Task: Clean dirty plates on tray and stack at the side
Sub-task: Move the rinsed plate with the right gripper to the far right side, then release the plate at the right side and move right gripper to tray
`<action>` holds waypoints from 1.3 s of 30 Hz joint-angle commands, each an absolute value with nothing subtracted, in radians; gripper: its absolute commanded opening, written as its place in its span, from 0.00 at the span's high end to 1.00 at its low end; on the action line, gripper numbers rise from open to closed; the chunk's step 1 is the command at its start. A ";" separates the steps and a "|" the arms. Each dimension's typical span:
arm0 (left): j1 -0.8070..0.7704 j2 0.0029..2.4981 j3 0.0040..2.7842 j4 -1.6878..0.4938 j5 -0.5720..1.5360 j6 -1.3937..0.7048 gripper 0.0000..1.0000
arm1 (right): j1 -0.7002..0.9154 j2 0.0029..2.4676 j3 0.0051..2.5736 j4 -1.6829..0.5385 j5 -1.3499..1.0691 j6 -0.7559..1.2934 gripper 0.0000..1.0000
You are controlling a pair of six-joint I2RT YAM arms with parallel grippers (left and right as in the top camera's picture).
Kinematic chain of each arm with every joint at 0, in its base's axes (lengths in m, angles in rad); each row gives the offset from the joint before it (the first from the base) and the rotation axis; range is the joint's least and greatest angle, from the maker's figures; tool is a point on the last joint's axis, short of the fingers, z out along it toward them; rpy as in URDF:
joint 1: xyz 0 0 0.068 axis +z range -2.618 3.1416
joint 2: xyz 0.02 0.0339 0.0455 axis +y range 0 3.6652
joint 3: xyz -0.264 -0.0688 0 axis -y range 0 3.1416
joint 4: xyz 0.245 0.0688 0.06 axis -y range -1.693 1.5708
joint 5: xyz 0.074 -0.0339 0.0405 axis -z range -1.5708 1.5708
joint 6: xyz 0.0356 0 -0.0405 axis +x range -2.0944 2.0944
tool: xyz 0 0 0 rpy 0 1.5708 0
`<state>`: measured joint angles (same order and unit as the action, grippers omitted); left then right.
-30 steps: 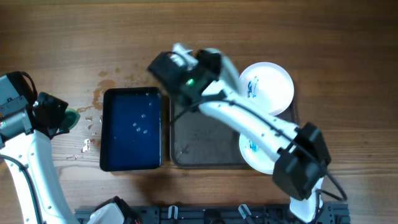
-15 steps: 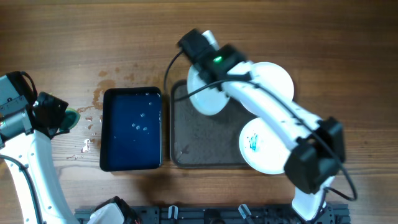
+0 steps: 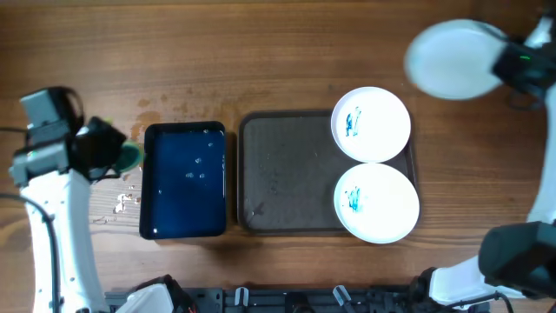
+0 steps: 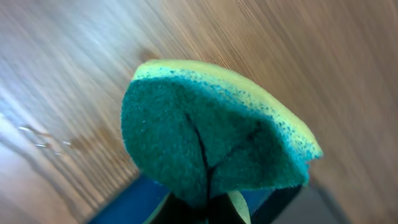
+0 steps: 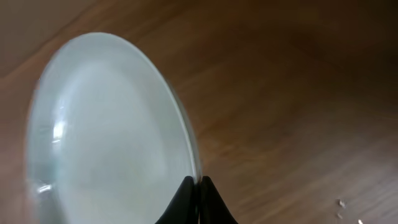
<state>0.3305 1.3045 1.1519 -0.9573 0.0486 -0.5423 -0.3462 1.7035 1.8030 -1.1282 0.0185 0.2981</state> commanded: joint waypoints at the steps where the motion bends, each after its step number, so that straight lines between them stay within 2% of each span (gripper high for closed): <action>1: 0.206 1.363 1.179 -0.939 0.052 -0.528 0.96 | -0.493 1.742 1.760 -1.122 -0.039 0.400 0.96; 5: 0.097 1.424 1.179 -0.914 0.014 -0.528 0.96 | -0.583 1.836 1.715 -1.117 -0.035 0.392 0.96; 8: 0.053 1.447 1.179 -0.905 0.002 -0.528 0.96 | -0.591 1.932 1.676 -1.107 -0.040 0.384 0.96; 14: 0.036 1.448 1.179 -0.913 0.002 -0.528 0.96 | -0.588 2.103 1.660 -1.061 -0.020 0.405 0.96; 22: 0.036 1.448 1.179 -0.914 0.002 -0.527 0.96 | -0.604 2.143 1.660 -1.025 0.060 0.437 0.96; 23: 0.036 1.448 1.179 -0.914 0.002 -0.527 0.96 | -0.608 2.143 1.660 -1.027 0.060 0.435 0.92; 25: 0.036 1.448 1.179 -0.913 0.002 -0.527 0.96 | -0.608 2.143 1.660 -1.029 0.051 0.409 0.54; 27: 0.036 1.448 1.179 -0.913 0.002 -0.527 0.96 | -0.608 2.143 1.667 -1.034 0.020 0.391 0.51; 32: 0.036 1.448 1.179 -0.913 0.002 -0.527 0.96 | -0.599 2.074 1.707 -1.050 -0.091 0.332 0.51; 36: 0.036 1.448 1.179 -0.908 0.002 -0.527 0.96 | -0.552 1.935 1.723 -1.065 -0.282 0.236 0.50; 38: 0.036 1.448 1.179 -0.905 0.002 -0.527 0.96 | -0.508 1.880 1.722 -1.090 -0.287 0.239 0.72; 39: 0.036 1.448 1.179 -0.905 0.002 -0.527 0.96 | -0.473 1.855 1.722 -1.112 -0.287 0.228 0.76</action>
